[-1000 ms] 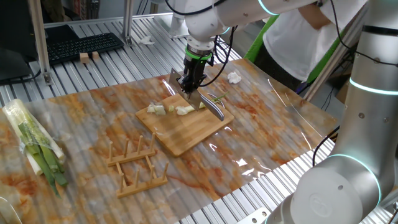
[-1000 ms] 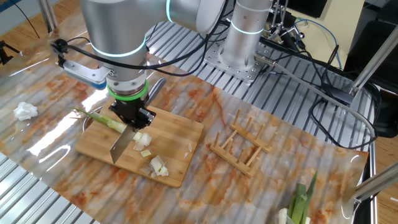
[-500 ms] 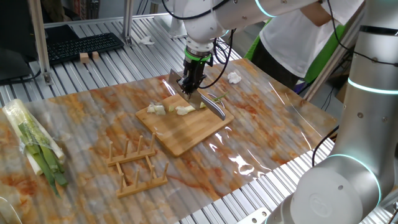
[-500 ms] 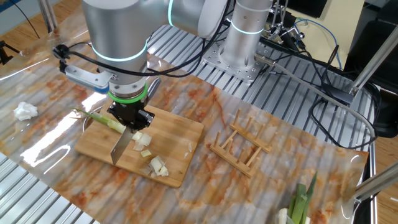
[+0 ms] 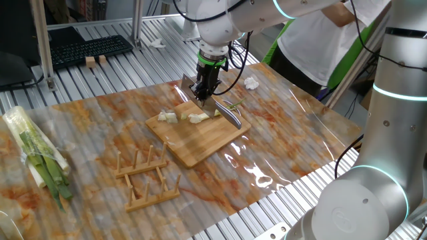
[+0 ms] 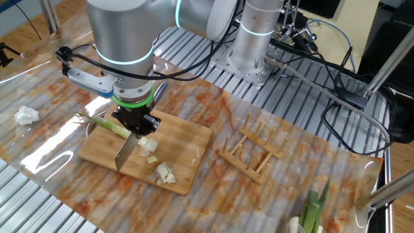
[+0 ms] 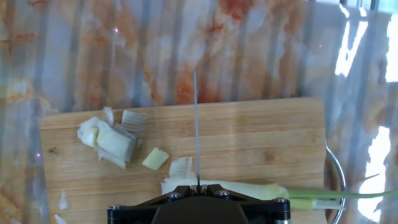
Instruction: Chop the scallions
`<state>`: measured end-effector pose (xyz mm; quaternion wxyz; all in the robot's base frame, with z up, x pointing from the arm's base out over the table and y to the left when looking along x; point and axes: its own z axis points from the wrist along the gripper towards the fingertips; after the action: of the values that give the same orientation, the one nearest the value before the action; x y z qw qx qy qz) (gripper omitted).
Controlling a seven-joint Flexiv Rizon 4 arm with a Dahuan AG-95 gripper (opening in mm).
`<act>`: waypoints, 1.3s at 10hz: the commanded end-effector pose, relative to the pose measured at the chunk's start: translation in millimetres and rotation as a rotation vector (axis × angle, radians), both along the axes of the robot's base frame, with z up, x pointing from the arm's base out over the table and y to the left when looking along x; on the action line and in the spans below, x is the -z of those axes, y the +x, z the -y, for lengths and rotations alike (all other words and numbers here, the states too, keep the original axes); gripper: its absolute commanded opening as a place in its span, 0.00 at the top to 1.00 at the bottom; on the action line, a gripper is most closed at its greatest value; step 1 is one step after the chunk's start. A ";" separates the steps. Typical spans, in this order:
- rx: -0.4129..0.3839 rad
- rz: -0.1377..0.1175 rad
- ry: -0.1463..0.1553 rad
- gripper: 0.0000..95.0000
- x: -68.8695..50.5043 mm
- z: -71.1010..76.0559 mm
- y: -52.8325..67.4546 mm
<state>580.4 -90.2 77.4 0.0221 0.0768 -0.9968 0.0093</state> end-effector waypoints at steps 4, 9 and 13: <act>0.003 -0.005 -0.001 1.00 0.0 0.4 0.2; 0.007 -0.001 -0.008 1.00 0.0 0.4 0.2; -0.033 0.000 0.000 1.00 2.2 20.2 -10.0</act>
<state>570.2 -112.1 74.6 0.0207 0.0940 -0.9953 0.0074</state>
